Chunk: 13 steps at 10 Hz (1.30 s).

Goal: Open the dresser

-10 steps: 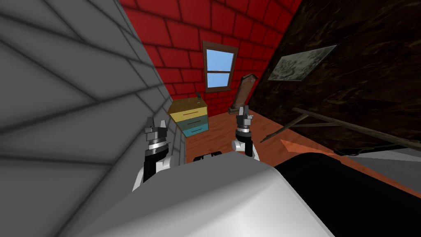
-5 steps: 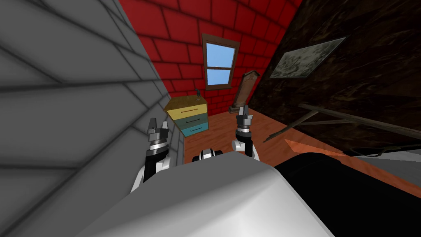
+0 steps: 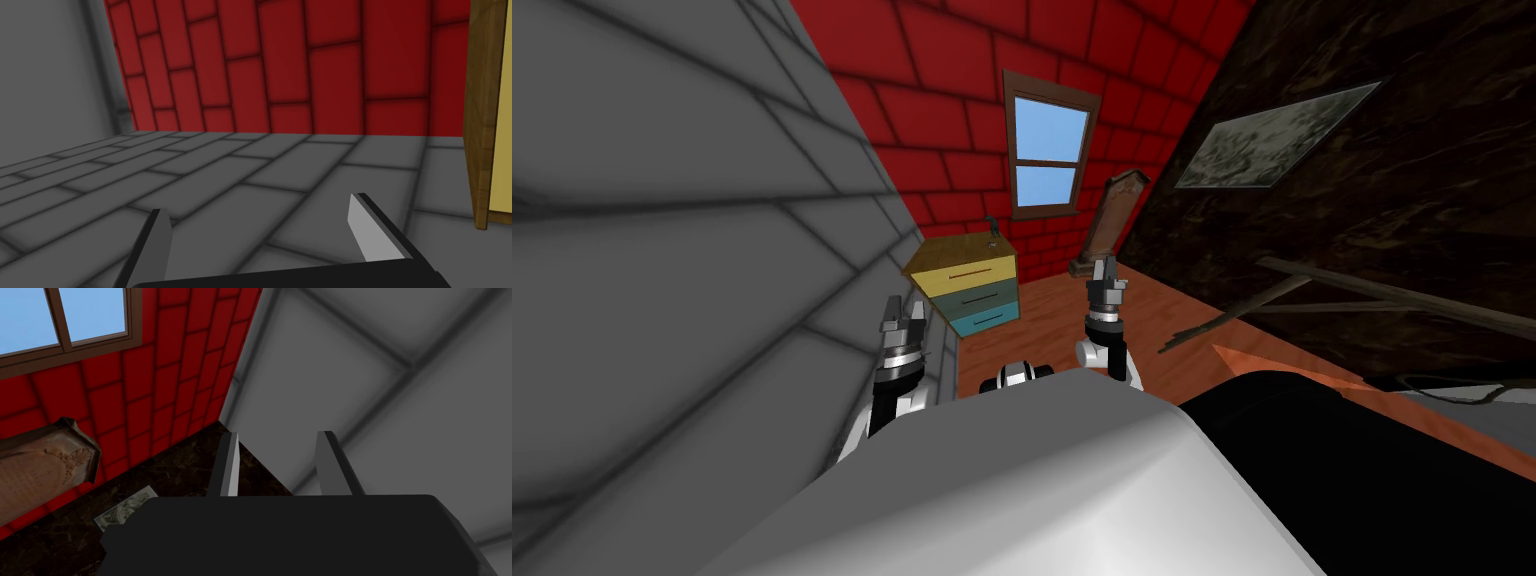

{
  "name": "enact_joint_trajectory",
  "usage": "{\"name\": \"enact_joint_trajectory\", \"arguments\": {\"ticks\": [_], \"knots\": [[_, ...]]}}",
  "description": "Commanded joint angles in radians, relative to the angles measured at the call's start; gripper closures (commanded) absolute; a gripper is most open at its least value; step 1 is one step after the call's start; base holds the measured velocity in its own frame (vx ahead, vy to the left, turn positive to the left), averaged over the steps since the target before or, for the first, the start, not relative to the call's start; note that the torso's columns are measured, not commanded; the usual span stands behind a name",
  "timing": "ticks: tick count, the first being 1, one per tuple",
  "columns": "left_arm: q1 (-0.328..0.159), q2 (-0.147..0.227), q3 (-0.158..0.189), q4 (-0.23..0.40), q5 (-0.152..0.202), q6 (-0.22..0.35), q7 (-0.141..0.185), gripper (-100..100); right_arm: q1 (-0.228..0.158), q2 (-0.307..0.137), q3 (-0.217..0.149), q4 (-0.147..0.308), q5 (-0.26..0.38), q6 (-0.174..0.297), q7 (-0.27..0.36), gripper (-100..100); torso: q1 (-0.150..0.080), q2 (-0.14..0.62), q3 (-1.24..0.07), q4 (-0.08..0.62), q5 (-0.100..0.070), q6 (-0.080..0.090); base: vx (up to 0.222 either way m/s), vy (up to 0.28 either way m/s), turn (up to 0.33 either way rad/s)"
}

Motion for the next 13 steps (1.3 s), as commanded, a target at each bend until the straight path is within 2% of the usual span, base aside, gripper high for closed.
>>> {"name": "enact_joint_trajectory", "arguments": {"ticks": [1, 2, 4, 5, 8, 9, 13], "knots": [[-0.007, 0.015, 0.009, 0.080, 0.005, -0.077, 0.002, -100, 0.000, 0.000, 0.000, 0.000, 0.000, 0.000, 0.000, 0, 0.001, 0.000, 0.000, 0.000, 0.000, 0.000, 0.160, -0.013, 0.008], [-0.007, 0.015, 0.009, 0.085, 0.005, -0.084, 0.002, -100, 0.000, 0.000, 0.000, 0.000, 0.000, 0.000, 0.000, 0, 0.000, 0.001, 0.001, 0.000, 0.000, 0.000, 0.112, -0.010, 0.004], [-0.010, 0.023, 0.015, 0.149, 0.008, -0.146, 0.003, -100, 0.000, 0.000, 0.000, 0.000, 0.000, 0.000, 0.000, 0, 0.000, 0.003, 0.002, 0.001, 0.000, 0.000, 0.127, -0.004, 0.006], [-0.010, 0.023, 0.015, 0.153, 0.008, -0.154, 0.003, -100, 0.000, 0.000, 0.000, 0.000, 0.000, 0.000, 0.000, 0, 0.000, 0.001, 0.001, 0.000, 0.000, 0.000, 0.102, -0.012, 0.005], [-0.015, 0.034, 0.024, 0.253, 0.013, -0.250, 0.004, -100, 0.000, 0.000, 0.000, 0.000, 0.000, 0.000, 0.000, 0, -0.001, -0.001, 0.000, 0.000, 0.000, 0.000, 0.144, -0.026, 0.007], [-0.015, 0.034, 0.024, 0.262, 0.013, -0.265, 0.004, -100, 0.000, 0.000, 0.000, 0.000, 0.000, 0.000, 0.000, 0, -0.001, -0.003, -0.002, -0.001, 0.000, 0.000, 0.142, -0.014, 0.006], [-0.021, 0.045, 0.034, 0.380, 0.019, -0.377, 0.005, -100, 0.000, 0.000, 0.000, 0.000, 0.000, 0.000, 0.000, 0, 0.000, 0.002, 0.001, 0.001, 0.000, 0.000, 0.134, -0.015, 0.006]]}}
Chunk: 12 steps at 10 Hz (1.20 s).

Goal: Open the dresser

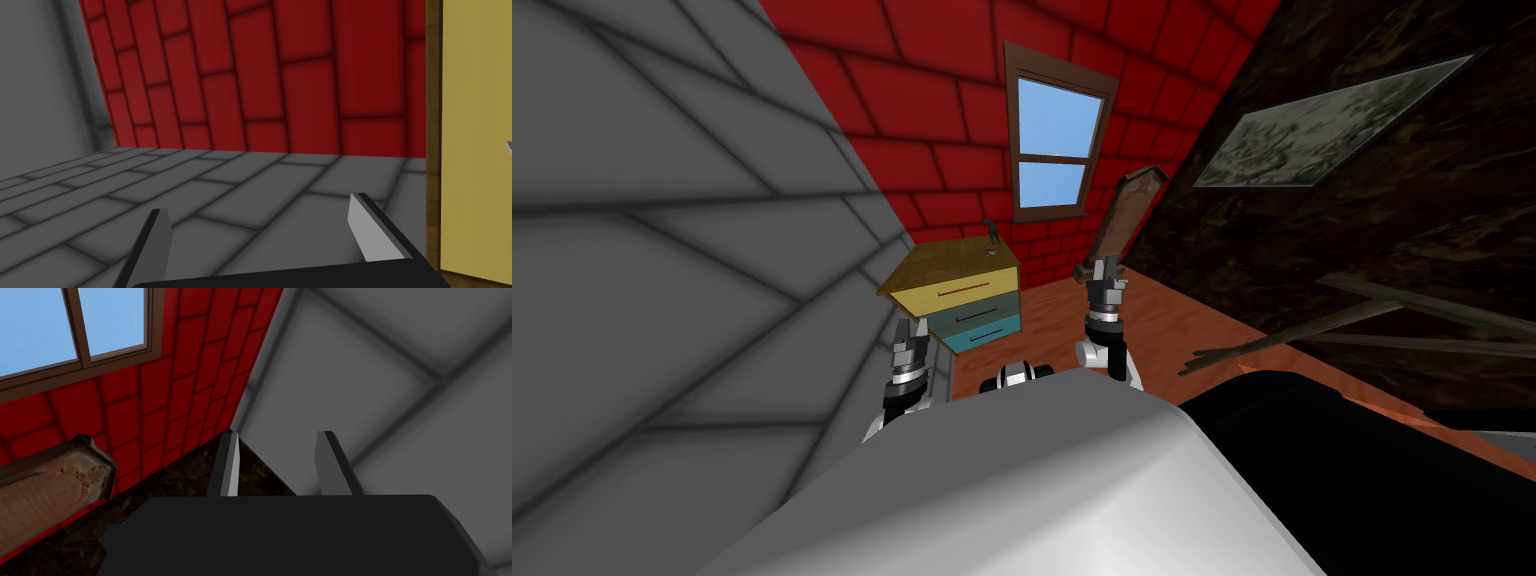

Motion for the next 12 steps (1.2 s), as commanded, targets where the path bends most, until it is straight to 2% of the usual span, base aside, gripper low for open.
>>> {"name": "enact_joint_trajectory", "arguments": {"ticks": [1, 2, 6, 7, 8, 9, 10, 11, 12], "knots": [[-0.004, 0.006, 0.007, 0.081, 0.004, -0.077, 0.000, -100, 0.000, 0.000, 0.000, 0.000, 0.000, 0.000, 0.000, 0, -0.001, -0.001, 0.000, 0.000, 0.000, 0.000, 0.170, -0.022, 0.008], [-0.004, 0.006, 0.007, 0.089, 0.004, -0.085, 0.000, -100, 0.000, 0.000, 0.000, 0.000, 0.000, 0.000, 0.000, 0, -0.001, -0.003, -0.002, -0.001, 0.000, 0.000, 0.127, -0.016, 0.006], [-0.013, 0.009, 0.017, 0.214, 0.010, -0.195, 0.001, -100, 0.000, 0.000, 0.000, 0.000, 0.000, 0.000, 0.000, 0, -0.001, -0.001, -0.001, 0.000, 0.000, 0.000, 0.134, -0.015, 0.006], [-0.013, 0.009, 0.017, 0.220, 0.010, -0.195, 0.001, -100, 0.000, 0.000, 0.000, 0.000, 0.000, 0.000, 0.000, 0, -0.001, 0.000, 0.000, 0.000, 0.000, 0.000, 0.081, -0.015, 0.005], [-0.016, 0.009, 0.020, 0.257, 0.012, -0.232, 0.001, -100, 0.000, 0.000, 0.000, 0.000, 0.000, 0.000, 0.000, 0, 0.000, 0.001, 0.001, 0.000, 0.000, 0.000, 0.116, -0.008, 0.004], [-0.016, 0.009, 0.020, 0.266, 0.012, -0.232, 0.001, -100, 0.000, 0.000, 0.000, 0.000, 0.000, 0.000, 0.000, 0, 0.000, -0.002, -0.001, 0.000, 0.000, 0.000, 0.102, -0.007, 0.004], [-0.019, 0.008, 0.023, 0.302, 0.014, -0.268, 0.001, -100, 0.000, 0.000, 0.000, 0.000, 0.000, 0.000, 0.000, 0, 0.000, -0.002, -0.001, 0.000, 0.000, 0.000, 0.117, -0.002, 0.009], [-0.019, 0.008, 0.023, 0.312, 0.014, -0.268, 0.001, -100, 0.000, 0.000, 0.000, 0.000, 0.000, 0.000, 0.000, 0, 0.000, -0.003, -0.001, -0.001, 0.000, 0.000, 0.094, -0.009, 0.002], [-0.023, 0.006, 0.027, 0.353, 0.017, -0.305, 0.001, -100, 0.000, 0.000, 0.000, 0.000, 0.000, 0.000, 0.000, 0, -0.001, -0.001, -0.001, 0.000, 0.000, 0.000, 0.120, -0.022, 0.005]]}}
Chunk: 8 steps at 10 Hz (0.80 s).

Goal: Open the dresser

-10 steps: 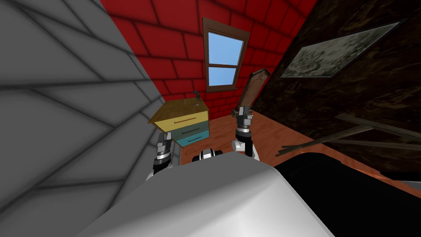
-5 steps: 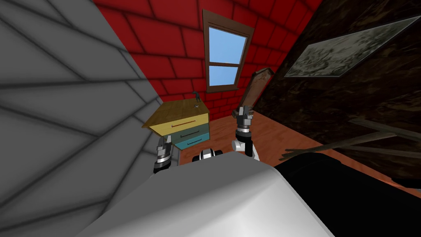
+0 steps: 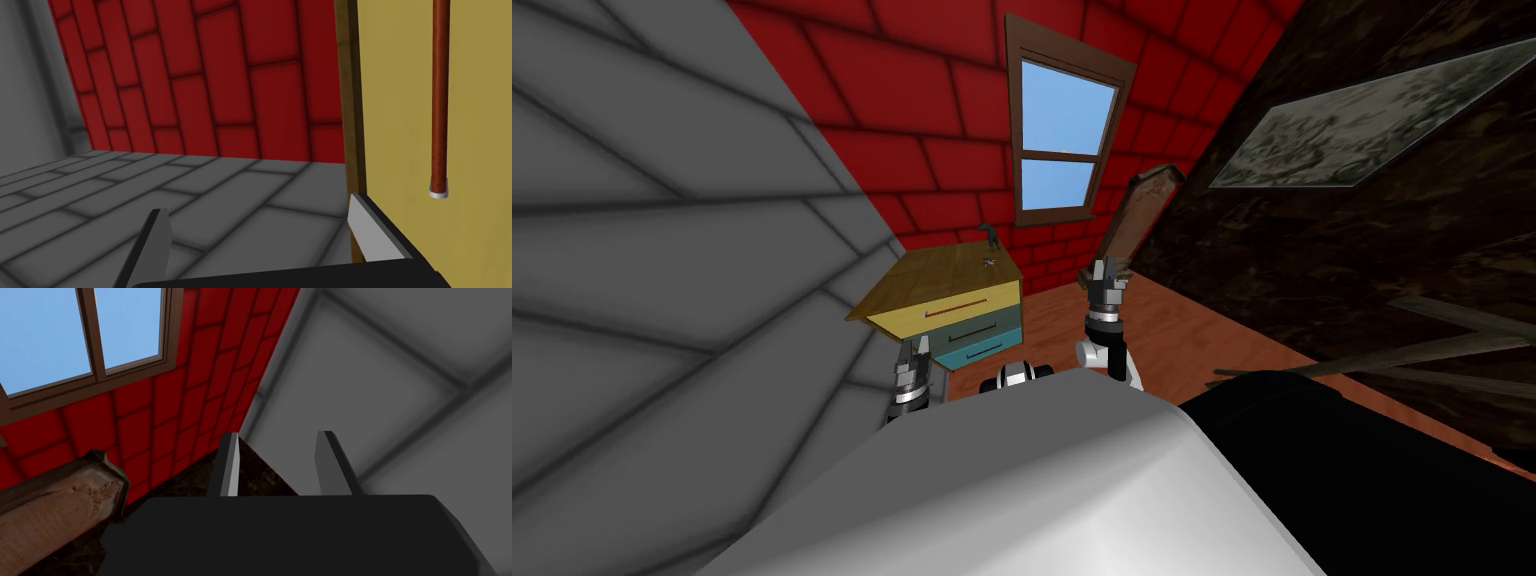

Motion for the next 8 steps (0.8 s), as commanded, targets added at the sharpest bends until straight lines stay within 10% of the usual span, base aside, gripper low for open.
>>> {"name": "enact_joint_trajectory", "arguments": {"ticks": [1, 8], "knots": [[-0.009, -0.002, 0.008, 0.078, 0.005, -0.069, 0.001, -100, 0.000, 0.000, 0.000, 0.000, 0.000, 0.000, 0.000, 0, -0.001, -0.001, 0.000, 0.000, 0.000, 0.000, 0.169, -0.019, 0.011], [-0.022, -0.017, 0.020, 0.258, 0.013, -0.210, 0.002, -100, 0.000, 0.000, 0.000, 0.000, 0.000, 0.000, 0.000, 0, 0.001, -0.001, 0.000, 0.000, 0.000, 0.000, 0.112, -0.018, 0.005]]}}
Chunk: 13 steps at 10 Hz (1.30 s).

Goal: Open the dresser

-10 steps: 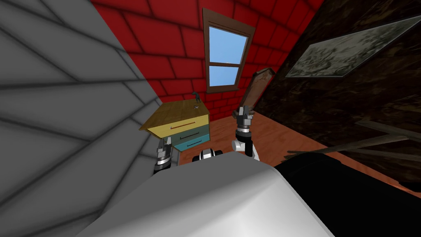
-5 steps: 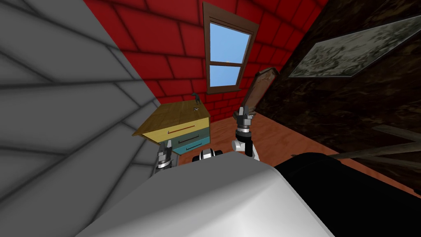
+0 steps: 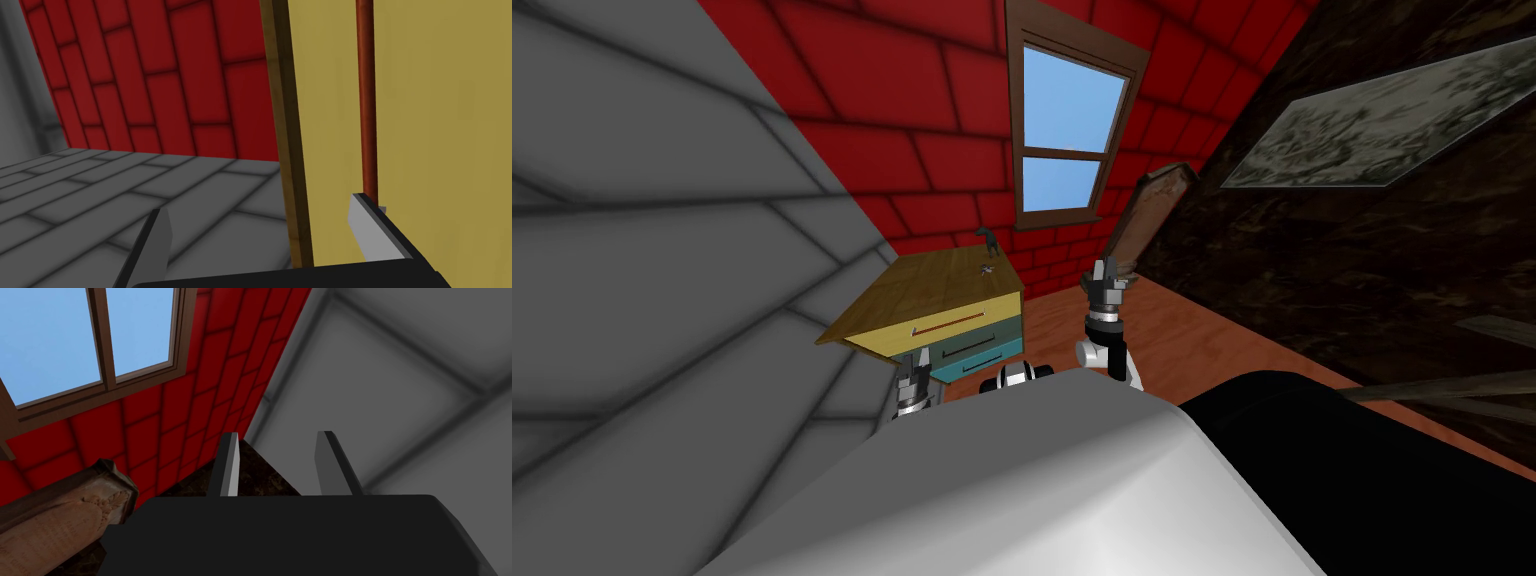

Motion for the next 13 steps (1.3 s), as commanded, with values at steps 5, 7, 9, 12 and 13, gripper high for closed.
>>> {"name": "enact_joint_trajectory", "arguments": {"ticks": [5, 7, 9, 12, 13], "knots": [[-0.014, -0.024, 0.013, 0.185, 0.009, -0.139, 0.000, -100, 0.000, 0.000, 0.000, 0.000, 0.000, 0.000, 0.000, 0, 0.000, 0.001, 0.001, 0.000, 0.000, 0.000, 0.113, -0.015, 0.005], [-0.017, -0.031, 0.015, 0.223, 0.010, -0.165, 0.000, -100, 0.000, 0.000, 0.000, 0.000, 0.000, 0.000, 0.000, 0, -0.001, -0.001, -0.001, 0.000, 0.000, 0.000, 0.127, -0.017, 0.005], [-0.021, -0.054, 0.019, 0.282, 0.013, -0.213, 0.000, -100, 0.000, 0.000, 0.000, 0.000, 0.000, 0.000, 0.000, 0, 0.000, 0.002, 0.002, 0.001, 0.000, 0.000, 0.103, -0.011, 0.005], [-0.025, -0.111, 0.024, 0.341, 0.016, -0.270, 0.001, -100, 0.000, 0.000, 0.000, 0.000, 0.000, 0.000, 0.000, 0, -0.001, 0.004, 0.002, 0.001, 0.000, 0.000, 0.029, -0.022, 0.057], [-0.026, -0.136, 0.025, 0.353, 0.016, -0.286, 0.001, -100, 0.000, 0.000, 0.000, 0.000, 0.000, 0.000, 0.000, 0, 0.000, 0.003, 0.002, 0.001, 0.000, 0.000, 0.010, -0.013, 0.038]]}}
